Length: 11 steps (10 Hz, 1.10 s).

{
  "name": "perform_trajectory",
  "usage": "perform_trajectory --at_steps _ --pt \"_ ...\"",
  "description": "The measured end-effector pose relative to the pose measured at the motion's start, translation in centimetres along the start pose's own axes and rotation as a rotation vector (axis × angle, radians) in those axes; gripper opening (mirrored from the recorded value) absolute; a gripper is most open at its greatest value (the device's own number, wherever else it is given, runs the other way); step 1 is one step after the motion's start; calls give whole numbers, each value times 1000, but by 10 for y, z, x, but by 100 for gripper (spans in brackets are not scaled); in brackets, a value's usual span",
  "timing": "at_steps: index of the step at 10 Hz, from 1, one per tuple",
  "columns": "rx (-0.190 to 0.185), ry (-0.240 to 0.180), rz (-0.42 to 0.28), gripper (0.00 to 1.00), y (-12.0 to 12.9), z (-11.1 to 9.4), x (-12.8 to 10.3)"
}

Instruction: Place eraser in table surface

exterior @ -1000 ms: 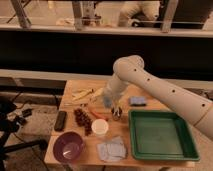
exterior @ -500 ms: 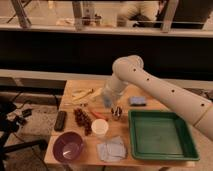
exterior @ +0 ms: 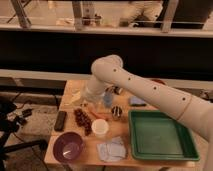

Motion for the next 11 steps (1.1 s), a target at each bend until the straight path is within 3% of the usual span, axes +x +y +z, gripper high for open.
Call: perform_trajectory --at_steps 2,3,9,11 --pt "6 -31 -83 80 -45 22 -7" --pt "7 -34 -93 80 -51 25 -7" --pt "4 -36 -95 80 -51 26 -7" --pt "-6 -49 -145 80 -59 34 -8"
